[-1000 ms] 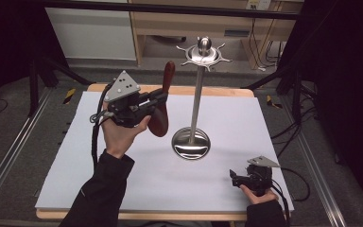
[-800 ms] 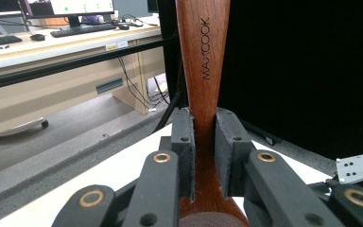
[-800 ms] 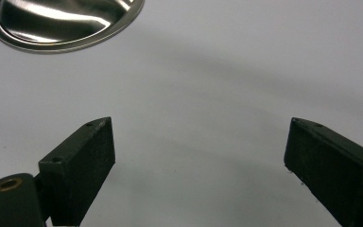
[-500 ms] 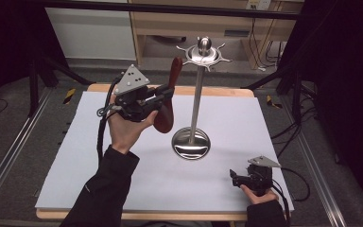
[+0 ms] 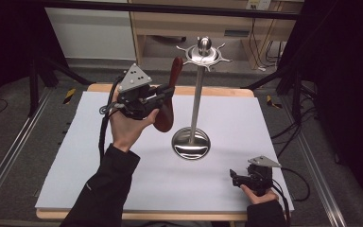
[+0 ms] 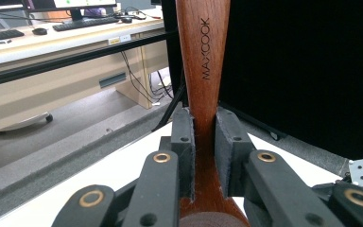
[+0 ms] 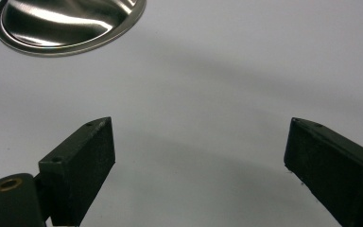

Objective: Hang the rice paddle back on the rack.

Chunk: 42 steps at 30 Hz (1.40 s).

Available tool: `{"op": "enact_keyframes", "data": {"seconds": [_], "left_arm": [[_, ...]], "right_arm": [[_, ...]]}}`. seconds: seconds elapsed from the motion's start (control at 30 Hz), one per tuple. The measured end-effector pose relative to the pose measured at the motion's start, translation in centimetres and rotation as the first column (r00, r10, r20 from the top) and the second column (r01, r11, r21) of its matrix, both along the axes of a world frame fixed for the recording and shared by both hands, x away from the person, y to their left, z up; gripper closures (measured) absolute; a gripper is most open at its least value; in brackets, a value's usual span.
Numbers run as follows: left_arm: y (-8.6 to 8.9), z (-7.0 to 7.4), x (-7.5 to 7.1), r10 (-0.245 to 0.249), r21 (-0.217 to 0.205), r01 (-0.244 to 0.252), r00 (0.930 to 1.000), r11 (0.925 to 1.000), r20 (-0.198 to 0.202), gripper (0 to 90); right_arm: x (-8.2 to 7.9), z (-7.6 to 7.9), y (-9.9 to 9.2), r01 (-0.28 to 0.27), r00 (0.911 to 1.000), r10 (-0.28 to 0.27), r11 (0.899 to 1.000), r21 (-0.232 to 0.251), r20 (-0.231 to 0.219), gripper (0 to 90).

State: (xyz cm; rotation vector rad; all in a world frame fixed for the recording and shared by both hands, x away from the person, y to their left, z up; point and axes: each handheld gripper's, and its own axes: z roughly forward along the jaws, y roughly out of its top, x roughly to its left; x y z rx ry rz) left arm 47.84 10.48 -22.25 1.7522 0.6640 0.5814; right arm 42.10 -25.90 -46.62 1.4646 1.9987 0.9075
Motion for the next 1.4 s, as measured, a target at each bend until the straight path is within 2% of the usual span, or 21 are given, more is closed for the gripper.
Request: {"op": "enact_keyframes", "data": {"seconds": [0.63,1.03,1.13,1.4], "left_arm": [[-1.3,-0.4,1.1,-0.005,-0.012,0.005,0.9999,0.9999,-0.014,78.6],[-1.7,-0.9,1.4,-0.006,-0.029,0.006,1.0000,0.9996,-0.004,78.4],[-1.9,-1.1,1.5,0.003,-0.024,-0.002,0.9999,0.9997,0.012,78.2],[-2.3,-1.5,1.9,0.009,-0.032,-0.008,0.9997,0.9995,0.021,78.1]], "right_arm": [[-0.1,0.1,0.0,0.001,1.0000,-0.001,1.000,0.011,-0.002,9.7],[0.0,0.0,0.0,-0.002,1.0000,0.002,1.000,0.004,0.001,9.8],[0.0,0.0,0.0,-0.003,1.0000,0.003,1.000,0.001,0.001,9.7],[0.0,0.0,0.1,-0.003,1.0000,0.003,1.000,0.003,-0.005,9.8]]}}
